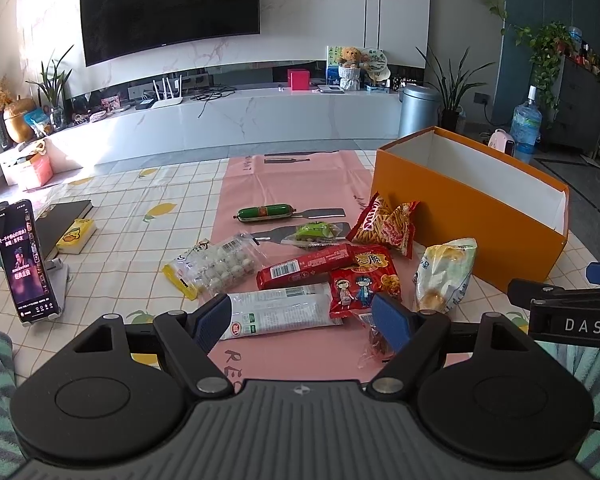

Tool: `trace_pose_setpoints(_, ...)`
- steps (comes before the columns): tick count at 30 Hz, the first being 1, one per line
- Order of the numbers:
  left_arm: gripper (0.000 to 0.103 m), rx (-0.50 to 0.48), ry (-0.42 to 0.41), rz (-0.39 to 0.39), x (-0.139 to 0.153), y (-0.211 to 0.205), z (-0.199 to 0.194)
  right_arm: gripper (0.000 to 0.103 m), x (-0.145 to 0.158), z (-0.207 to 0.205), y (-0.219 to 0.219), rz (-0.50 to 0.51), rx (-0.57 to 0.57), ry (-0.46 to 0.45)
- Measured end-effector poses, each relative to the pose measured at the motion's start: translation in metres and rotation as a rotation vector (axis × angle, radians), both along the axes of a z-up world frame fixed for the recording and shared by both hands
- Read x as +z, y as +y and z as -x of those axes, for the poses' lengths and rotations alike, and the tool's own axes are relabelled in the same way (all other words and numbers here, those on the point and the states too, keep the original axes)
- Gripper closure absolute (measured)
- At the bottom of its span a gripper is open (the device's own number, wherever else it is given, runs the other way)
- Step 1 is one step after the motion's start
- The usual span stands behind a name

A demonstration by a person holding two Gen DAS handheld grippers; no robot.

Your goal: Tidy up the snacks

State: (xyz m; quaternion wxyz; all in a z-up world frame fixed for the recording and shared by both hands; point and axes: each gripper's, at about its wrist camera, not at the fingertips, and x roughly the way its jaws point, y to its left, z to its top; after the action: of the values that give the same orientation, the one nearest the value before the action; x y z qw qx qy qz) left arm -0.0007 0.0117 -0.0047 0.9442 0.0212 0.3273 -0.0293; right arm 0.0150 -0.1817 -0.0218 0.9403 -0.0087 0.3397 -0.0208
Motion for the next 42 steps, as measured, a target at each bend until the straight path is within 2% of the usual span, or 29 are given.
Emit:
trace_pose_setpoints(33,0.009,0.001,0.02,0.008,-0.004,0.0,-0.001,0.004,-0.005,-0.003,-0.001,-0.021,-0.01,0.02)
trace_pose_setpoints(35,0.013,-0.005,0.021,0.007,-0.004,0.001,-0.002,0.004,-0.006,-0.004,-0.001,-0.027,-0.002,0.023)
trace_pose_setpoints(38,0.024,-0.014,0.038,0.014,-0.007,0.003,-0.005,0.004,-0.009,-0.006,0.0,-0.04,0.016,0.029)
trace_pose_setpoints(42,0.043,-0.061,0.086,0.078,-0.014,0.007,-0.012,0.004,-0.017,-0.011,-0.001,-0.073,0.034,0.053)
